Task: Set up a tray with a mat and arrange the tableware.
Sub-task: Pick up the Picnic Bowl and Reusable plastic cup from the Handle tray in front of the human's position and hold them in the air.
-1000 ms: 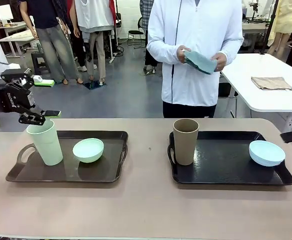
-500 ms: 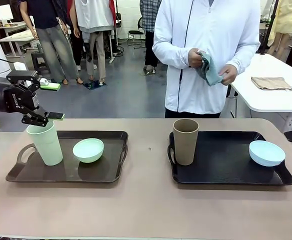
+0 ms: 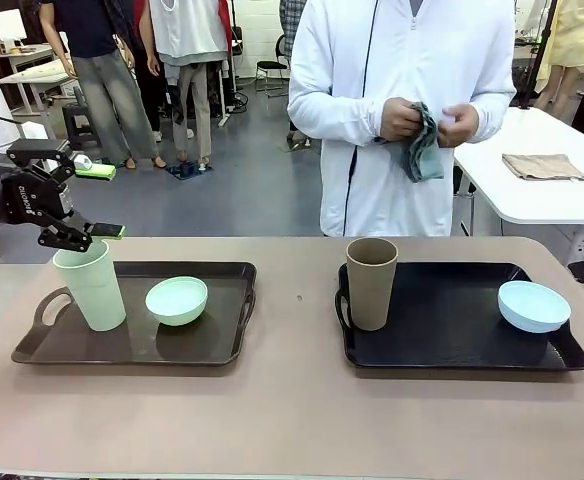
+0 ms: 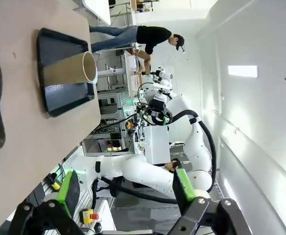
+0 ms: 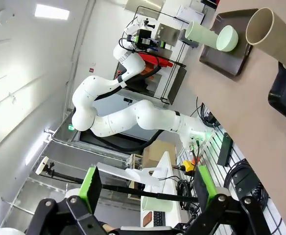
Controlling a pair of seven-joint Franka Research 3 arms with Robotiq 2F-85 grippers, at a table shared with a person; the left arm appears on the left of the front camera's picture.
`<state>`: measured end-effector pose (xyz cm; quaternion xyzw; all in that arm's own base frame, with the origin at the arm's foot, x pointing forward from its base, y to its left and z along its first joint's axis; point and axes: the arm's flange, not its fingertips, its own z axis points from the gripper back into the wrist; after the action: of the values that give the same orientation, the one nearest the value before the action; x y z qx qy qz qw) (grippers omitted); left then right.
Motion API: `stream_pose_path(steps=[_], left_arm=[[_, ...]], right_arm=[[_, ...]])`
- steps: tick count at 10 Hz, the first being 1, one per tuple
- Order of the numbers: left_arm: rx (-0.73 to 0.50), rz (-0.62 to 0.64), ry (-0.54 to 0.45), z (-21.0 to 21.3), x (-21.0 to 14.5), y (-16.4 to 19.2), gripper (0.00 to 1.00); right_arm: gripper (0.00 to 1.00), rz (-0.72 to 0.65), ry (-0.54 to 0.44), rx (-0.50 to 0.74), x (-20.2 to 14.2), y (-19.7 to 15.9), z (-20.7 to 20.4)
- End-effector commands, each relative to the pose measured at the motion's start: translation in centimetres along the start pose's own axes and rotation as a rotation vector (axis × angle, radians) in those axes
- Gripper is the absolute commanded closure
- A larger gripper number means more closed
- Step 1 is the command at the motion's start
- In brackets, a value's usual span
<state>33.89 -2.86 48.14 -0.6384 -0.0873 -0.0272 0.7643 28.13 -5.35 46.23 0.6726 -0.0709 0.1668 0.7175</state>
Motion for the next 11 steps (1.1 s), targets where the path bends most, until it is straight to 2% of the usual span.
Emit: stream_pose_path(steps=[1,11], left_arm=[[0.006,-0.001,0.011,0.13,-0.06,-0.12,0.00],[0.006,-0.001,0.011,0.13,-0.06,-0.12,0.00]], right_arm=[[0.00,0.005,-0.006,0.016,0.02,0.20,0.07],[0.00,0.005,-0.006,0.016,0.02,0.20,0.07]])
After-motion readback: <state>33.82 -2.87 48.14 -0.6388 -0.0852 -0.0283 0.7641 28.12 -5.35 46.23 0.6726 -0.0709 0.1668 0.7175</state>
